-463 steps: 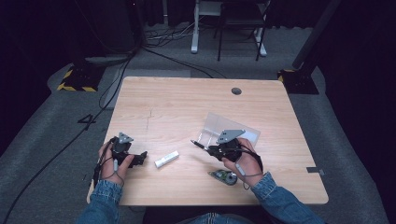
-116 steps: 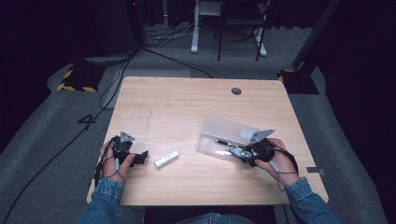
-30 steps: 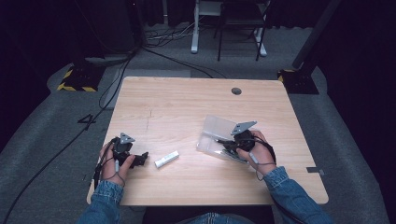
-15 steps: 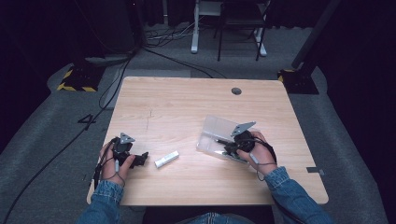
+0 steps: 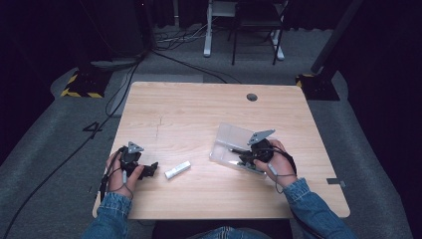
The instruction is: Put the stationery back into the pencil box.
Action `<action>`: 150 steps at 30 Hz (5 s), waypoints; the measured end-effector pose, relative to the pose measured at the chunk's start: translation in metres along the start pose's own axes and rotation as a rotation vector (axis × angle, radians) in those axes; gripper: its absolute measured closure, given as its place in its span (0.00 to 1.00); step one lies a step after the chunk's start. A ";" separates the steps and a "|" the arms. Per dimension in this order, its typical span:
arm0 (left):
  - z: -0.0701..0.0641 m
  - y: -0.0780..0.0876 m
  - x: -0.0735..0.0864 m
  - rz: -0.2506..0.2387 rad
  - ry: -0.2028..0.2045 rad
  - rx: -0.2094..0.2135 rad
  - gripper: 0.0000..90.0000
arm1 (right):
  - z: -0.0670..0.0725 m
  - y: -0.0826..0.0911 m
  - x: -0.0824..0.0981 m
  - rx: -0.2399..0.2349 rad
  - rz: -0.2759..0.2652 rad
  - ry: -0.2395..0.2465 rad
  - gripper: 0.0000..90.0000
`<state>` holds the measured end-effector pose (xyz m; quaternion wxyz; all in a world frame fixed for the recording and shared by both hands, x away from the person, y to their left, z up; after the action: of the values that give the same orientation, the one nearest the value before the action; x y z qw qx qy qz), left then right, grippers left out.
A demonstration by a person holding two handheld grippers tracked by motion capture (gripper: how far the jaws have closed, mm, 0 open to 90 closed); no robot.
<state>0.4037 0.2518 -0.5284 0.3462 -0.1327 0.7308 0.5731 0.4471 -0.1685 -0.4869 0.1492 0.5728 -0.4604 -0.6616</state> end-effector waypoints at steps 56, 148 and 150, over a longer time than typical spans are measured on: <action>-0.045 0.035 -0.013 -0.097 -0.063 0.097 0.25 | 0.093 -0.003 0.017 -0.069 -0.152 0.112 0.43; -0.101 0.027 -0.037 -0.075 -0.374 0.324 0.75 | 0.099 -0.013 0.032 -0.065 -0.185 0.096 0.36; -0.103 0.029 -0.040 -0.088 -0.376 0.334 0.75 | 0.099 -0.012 0.032 -0.065 -0.185 0.096 0.36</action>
<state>0.3791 0.1573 -0.4696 0.5176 0.0037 0.7316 0.4437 0.3531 -0.1422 -0.5243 0.1278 0.6386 -0.3762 -0.6591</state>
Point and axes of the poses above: each handheld gripper's, and its own axes: y roughly backward along the jaws, x roughly out of its underside, z roughly to its left, the point moved 3 cm from there along -y, roughly forward along the jaws, and after that the axes turned 7 degrees about y, right-handed, at the moved point
